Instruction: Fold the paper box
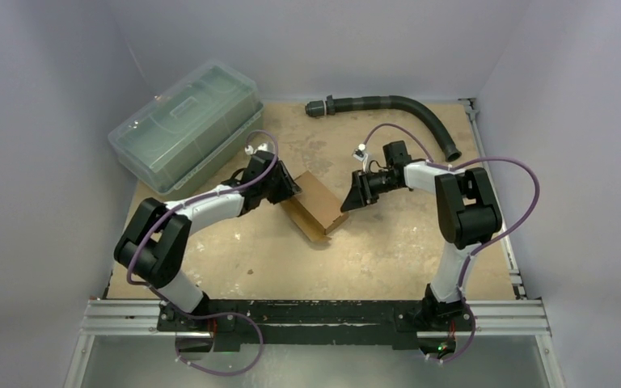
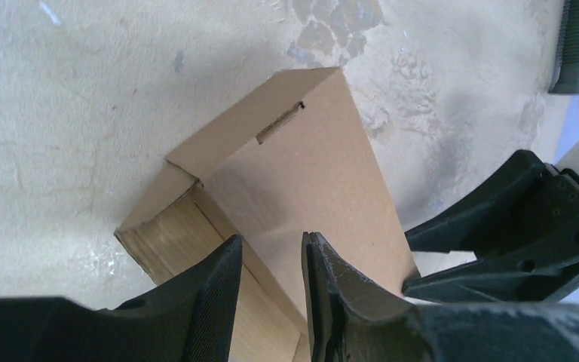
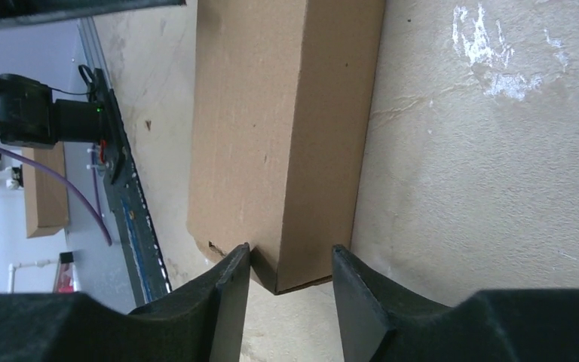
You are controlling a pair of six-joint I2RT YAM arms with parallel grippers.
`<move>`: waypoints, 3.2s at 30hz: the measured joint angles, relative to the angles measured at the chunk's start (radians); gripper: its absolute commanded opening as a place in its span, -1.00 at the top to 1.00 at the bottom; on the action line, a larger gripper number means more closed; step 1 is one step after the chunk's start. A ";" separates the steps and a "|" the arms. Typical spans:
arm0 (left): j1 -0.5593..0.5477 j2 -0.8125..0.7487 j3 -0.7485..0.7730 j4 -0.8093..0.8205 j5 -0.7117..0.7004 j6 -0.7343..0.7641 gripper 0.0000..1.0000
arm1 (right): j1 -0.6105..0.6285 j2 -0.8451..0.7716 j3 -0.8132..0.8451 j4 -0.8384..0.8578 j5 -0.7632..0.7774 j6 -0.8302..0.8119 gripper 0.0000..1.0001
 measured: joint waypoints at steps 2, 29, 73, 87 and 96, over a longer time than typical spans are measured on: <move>0.011 -0.001 0.017 -0.015 0.018 0.054 0.29 | 0.000 0.000 0.003 -0.016 0.006 -0.015 -0.17; -0.444 -0.538 -0.440 0.327 0.143 0.593 -0.60 | -0.029 -0.512 -0.111 -0.135 -0.020 -0.624 -0.96; -0.605 -0.017 -0.535 0.889 -0.291 1.210 0.14 | 0.020 -0.430 -0.114 -0.231 -0.016 -0.761 -0.85; -0.605 0.052 -0.491 0.939 -0.299 1.220 0.26 | 0.028 -0.410 -0.102 -0.254 -0.015 -0.772 -0.82; -0.605 0.063 -0.489 0.945 -0.330 1.228 0.78 | 0.030 -0.394 -0.092 -0.266 -0.015 -0.785 -0.82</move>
